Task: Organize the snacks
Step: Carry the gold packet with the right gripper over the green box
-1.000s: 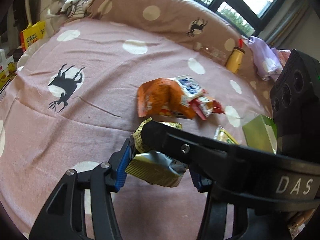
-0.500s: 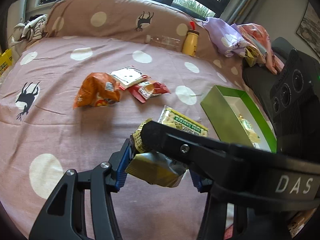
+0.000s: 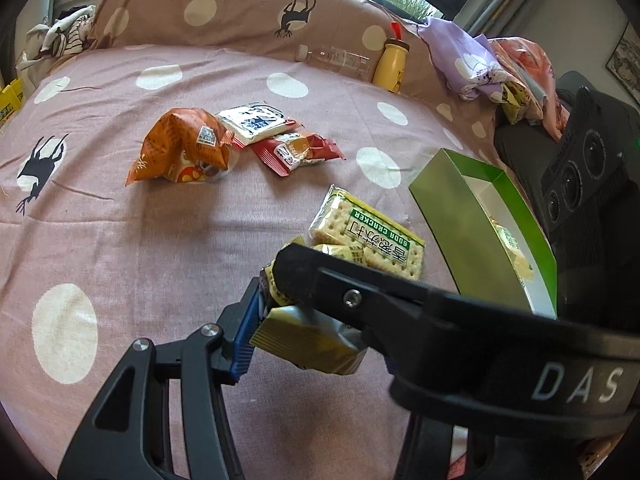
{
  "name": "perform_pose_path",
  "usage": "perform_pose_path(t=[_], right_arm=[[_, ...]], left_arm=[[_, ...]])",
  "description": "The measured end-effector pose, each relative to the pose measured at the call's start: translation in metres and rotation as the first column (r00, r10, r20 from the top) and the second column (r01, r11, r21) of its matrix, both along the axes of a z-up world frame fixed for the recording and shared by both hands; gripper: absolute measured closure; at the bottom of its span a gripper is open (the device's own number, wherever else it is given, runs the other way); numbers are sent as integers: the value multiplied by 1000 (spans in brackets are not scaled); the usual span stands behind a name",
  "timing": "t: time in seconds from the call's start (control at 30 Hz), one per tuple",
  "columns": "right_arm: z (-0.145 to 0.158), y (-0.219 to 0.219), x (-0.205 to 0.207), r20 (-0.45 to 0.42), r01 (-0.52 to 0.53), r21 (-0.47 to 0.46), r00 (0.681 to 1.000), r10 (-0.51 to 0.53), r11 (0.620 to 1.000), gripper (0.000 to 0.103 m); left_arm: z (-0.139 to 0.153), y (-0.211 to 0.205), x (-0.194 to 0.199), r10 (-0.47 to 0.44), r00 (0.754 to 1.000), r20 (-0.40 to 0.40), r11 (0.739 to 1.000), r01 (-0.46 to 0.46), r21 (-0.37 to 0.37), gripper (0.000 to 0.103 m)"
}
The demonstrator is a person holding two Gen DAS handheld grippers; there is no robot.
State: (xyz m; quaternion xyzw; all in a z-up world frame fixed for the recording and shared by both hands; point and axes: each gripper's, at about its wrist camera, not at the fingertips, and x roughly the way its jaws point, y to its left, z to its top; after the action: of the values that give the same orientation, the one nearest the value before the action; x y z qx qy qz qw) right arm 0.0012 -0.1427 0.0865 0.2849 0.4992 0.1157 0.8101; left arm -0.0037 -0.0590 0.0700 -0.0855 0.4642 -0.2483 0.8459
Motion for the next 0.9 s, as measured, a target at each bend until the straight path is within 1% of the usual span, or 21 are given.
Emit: perform_pose_path(t=[0.2,0.27,0.43,0.63,0.9], right_arm=[[2,0,-3,15,2,-9,1000,-1,1000,47],[5,0,-4,20,9,-18,1000,-8,1000,47],[16,-2,-11,67,21,-53,998,-18,998,47],[26,-3,-17,96,44,-93,995,-35,995,47],[34,-4,-23,130,55,-108,991,-41,993,47]], left_arm=[[1,0,-2,-2,1000,14,1000,2,-13,51],[3,0,-4,0,1000,31,1000,1,-21,51],[11,-1,-8,-7,997,78,999,11,-52,51],[15,-5,-12,-10,994,110,997,18,-73,51],[24,-6,-17,-15,989,146,996,28,-90,51]])
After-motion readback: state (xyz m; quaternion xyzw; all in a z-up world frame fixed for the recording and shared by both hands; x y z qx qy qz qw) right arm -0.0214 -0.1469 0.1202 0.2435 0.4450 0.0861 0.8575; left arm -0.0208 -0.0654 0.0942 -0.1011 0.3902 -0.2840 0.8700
